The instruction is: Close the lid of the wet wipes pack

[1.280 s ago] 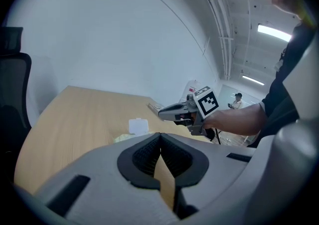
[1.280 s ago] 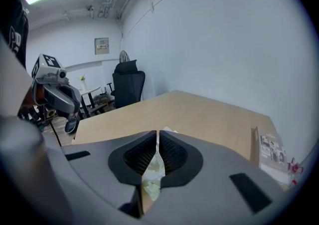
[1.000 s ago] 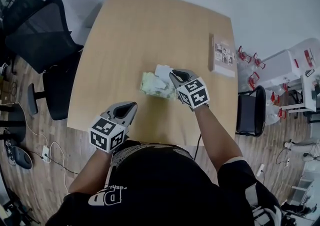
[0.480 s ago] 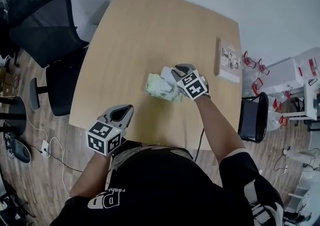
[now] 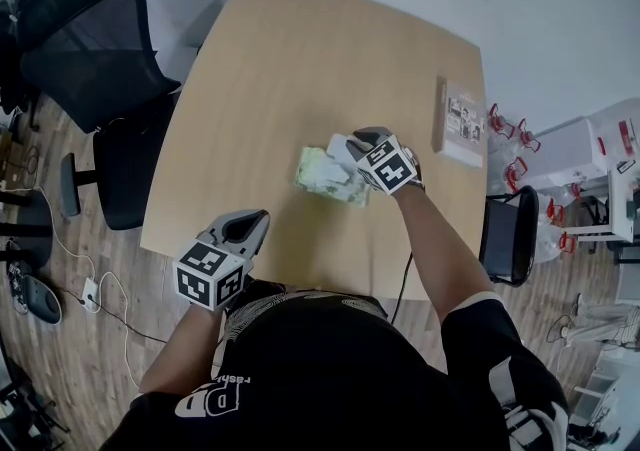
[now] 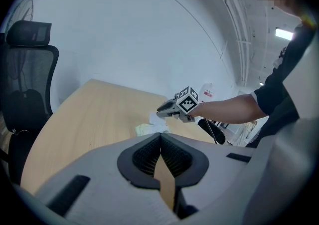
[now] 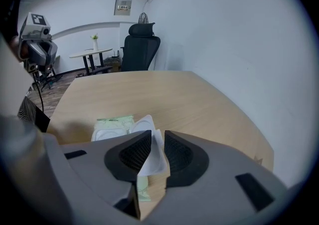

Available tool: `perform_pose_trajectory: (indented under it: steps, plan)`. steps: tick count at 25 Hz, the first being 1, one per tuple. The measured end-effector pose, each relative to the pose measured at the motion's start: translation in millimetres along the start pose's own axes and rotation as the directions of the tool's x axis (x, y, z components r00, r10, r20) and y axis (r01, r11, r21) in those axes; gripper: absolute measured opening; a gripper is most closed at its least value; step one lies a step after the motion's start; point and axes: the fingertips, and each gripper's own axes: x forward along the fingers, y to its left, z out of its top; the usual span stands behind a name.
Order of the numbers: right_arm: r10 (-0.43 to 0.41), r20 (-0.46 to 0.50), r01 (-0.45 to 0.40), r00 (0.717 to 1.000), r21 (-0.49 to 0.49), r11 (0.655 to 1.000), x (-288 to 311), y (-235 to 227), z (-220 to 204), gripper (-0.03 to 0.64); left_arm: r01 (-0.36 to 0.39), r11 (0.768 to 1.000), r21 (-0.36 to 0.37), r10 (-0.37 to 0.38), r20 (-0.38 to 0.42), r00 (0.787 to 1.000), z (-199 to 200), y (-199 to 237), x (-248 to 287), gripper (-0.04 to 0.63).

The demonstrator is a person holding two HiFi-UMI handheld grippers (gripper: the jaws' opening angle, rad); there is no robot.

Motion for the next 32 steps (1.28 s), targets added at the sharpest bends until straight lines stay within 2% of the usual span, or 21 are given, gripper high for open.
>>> perform_pose_trajectory:
  steps: [18, 32]
  plan:
    - [-0.013, 0.004, 0.013, 1.000, -0.069, 0.998, -29.2, 27.7, 14.8, 0.041, 0.044, 0.999, 0.031, -0.045, 0.024, 0.999, 4.5, -2.6, -2.5, 0.017]
    - [-0.027, -0.005, 0.026, 1.000, -0.072, 0.997, -40.6, 51.1, 8.9, 0.028, 0.076, 0.996, 0.052, -0.078, 0.035, 0.996, 8.7, -10.1, -3.8, 0.017]
